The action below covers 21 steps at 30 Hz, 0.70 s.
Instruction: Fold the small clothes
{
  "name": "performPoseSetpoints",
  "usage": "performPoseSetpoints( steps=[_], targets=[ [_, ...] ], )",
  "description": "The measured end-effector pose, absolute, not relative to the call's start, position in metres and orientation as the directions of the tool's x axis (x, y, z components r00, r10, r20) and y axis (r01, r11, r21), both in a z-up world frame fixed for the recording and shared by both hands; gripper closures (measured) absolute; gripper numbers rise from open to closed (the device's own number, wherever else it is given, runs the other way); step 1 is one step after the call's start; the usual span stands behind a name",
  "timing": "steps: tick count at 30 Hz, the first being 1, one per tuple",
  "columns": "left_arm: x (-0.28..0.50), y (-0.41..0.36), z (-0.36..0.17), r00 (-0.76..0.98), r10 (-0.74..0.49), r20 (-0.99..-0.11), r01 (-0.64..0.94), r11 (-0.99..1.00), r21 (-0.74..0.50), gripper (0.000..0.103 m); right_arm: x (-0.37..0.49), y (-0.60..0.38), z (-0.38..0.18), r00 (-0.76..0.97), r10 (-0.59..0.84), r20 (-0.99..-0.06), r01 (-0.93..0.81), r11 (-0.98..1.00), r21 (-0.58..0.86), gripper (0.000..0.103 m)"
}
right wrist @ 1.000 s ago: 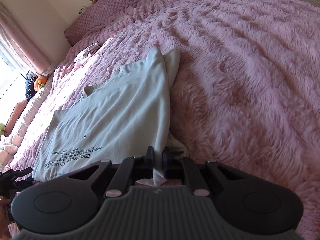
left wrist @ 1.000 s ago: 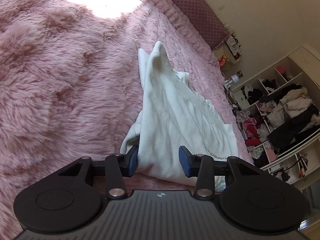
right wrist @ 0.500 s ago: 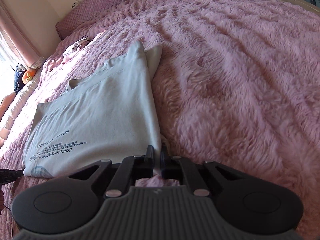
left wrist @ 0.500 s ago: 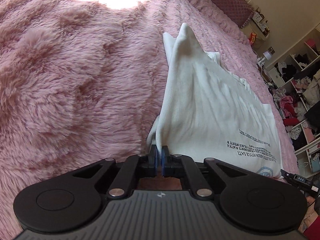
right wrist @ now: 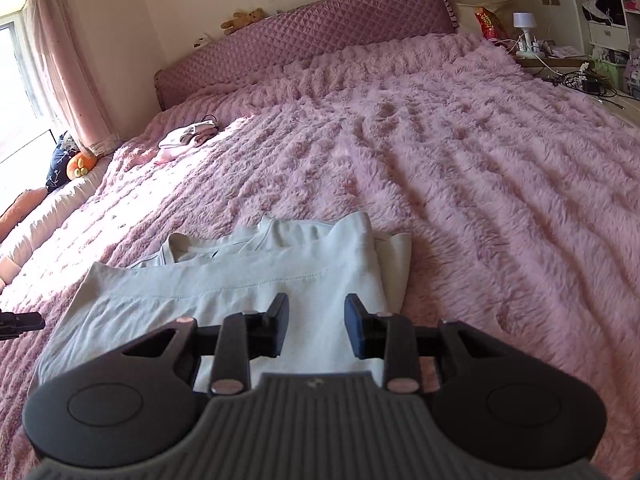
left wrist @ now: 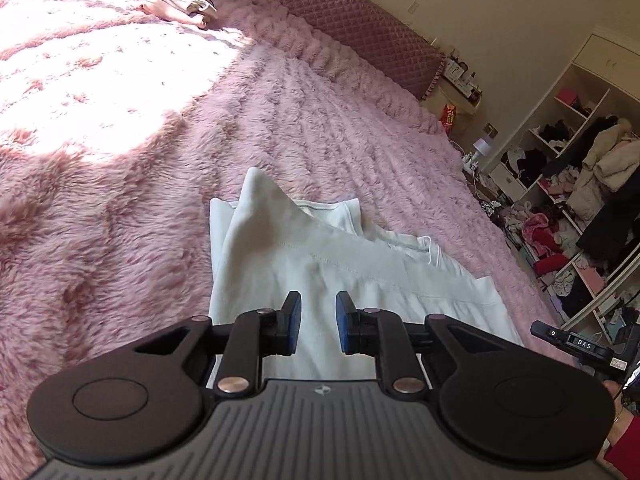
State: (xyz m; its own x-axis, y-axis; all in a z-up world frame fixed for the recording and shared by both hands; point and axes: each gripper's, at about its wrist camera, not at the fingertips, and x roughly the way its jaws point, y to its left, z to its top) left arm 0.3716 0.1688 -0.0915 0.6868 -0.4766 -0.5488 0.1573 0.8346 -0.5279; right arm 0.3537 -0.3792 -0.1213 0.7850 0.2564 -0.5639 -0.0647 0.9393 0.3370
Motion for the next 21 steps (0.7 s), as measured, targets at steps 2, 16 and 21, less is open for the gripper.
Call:
performPoseSetpoints(
  steps=[2, 16, 21],
  targets=[
    [0.39, 0.16, -0.101, 0.682, -0.483, -0.549, 0.145, 0.825, -0.546, 0.079, 0.378, -0.37, -0.128, 0.786, 0.244, -0.568, -0.046, 0.939, 0.34, 0.075],
    [0.424, 0.186, -0.144, 0.653, -0.449, -0.611, -0.02, 0.796, -0.605, 0.085, 0.417, -0.368, -0.172, 0.754, 0.078, -0.652, 0.137, 0.952, 0.272, 0.096],
    [0.402, 0.19, -0.11, 0.666, -0.426, -0.612, 0.002, 0.822, -0.57, 0.073, 0.387, -0.349, -0.136, 0.789, 0.12, -0.603, 0.052, 0.964, 0.259, 0.085]
  ],
)
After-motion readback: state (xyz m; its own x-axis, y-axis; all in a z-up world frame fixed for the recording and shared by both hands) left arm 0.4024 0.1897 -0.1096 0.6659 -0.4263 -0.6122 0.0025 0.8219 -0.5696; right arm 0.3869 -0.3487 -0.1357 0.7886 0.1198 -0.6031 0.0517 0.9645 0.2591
